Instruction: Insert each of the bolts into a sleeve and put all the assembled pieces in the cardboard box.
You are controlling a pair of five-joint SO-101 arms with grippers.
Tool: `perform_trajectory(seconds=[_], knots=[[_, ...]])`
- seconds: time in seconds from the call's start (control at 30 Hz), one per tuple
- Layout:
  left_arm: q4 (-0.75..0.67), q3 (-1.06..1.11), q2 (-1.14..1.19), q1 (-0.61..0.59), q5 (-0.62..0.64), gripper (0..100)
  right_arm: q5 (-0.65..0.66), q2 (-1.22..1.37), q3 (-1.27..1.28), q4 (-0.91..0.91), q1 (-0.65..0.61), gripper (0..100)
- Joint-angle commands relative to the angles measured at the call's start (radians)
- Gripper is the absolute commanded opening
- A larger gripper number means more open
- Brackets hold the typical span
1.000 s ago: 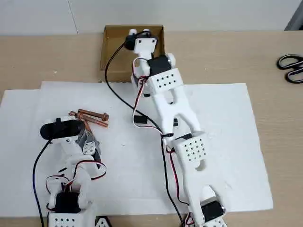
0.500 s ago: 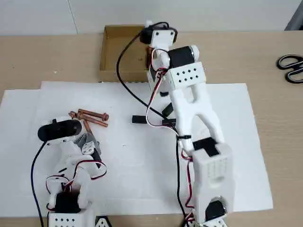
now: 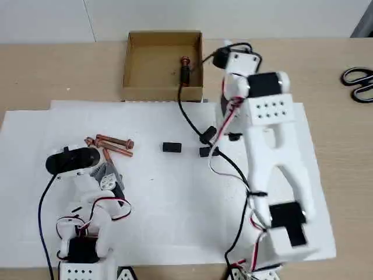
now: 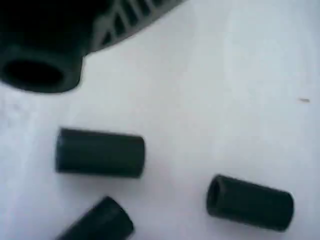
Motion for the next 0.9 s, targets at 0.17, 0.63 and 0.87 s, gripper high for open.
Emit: perform_trajectory(seconds=[0.17, 0.63, 0.87], knots=[[0.008, -0.206, -0.009, -0.005, -0.051, 1, -0.008, -0.332, 0.404, -0.259, 0.074, 0.4], [0.361, -0.529, -0.008, -0.008, -0.212, 1, -0.012, -0.498, 0.855, -0.455, 0.028, 0.4], [0.433, -0.704, 0.087, -0.009, -0.232, 1, -0.029, -0.501, 0.925, -0.476, 0.03, 0.4]])
